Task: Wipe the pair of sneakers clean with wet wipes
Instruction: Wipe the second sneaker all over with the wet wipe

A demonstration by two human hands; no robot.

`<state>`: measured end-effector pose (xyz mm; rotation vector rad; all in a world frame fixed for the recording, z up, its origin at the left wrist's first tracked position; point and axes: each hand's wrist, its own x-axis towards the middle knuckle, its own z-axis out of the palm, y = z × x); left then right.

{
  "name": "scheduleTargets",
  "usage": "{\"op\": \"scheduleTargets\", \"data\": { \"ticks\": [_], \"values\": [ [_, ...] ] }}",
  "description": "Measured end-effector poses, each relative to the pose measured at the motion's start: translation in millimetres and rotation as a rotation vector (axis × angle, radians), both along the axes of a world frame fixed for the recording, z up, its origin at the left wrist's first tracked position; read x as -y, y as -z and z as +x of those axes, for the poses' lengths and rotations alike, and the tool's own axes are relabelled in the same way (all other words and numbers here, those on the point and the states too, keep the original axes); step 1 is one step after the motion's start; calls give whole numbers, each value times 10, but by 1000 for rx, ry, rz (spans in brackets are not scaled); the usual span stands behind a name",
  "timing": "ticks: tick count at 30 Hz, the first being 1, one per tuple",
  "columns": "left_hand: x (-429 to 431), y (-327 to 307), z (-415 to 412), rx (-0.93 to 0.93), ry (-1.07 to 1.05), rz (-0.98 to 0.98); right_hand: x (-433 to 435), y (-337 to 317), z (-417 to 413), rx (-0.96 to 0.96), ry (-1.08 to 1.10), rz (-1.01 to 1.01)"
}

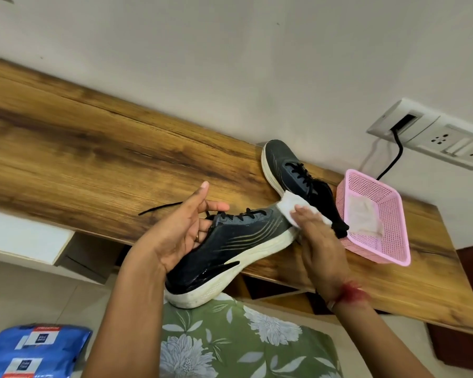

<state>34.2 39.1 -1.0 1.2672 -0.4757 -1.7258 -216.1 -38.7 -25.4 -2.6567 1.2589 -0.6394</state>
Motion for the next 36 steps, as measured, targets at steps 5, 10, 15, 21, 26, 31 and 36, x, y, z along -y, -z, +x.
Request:
{"op": "scheduleTargets", "data": {
  "ticks": [5,10,15,21,26,31,36],
  "values": [
    [4,-2,16,3,-2,6,-237,72,107,-97,-207,11],
    [12,-11,-13,34,8,13,-72,21,38,-9,-58,16],
    [20,-8,-7,43,5,16,-304,111,79,-135,-266,-29],
    [29,-29,-53,52,17,12,-233,151,88,6,-30,4],
    [22,-23,-39,53,19,18,-273,160,31,-123,-249,-43],
    [34,-37,-72,47,14,12,-254,145,89,46,-21,14],
    [35,-13,-52,68,2,30,-785,267,299,-2,-215,66]
  ]
}}
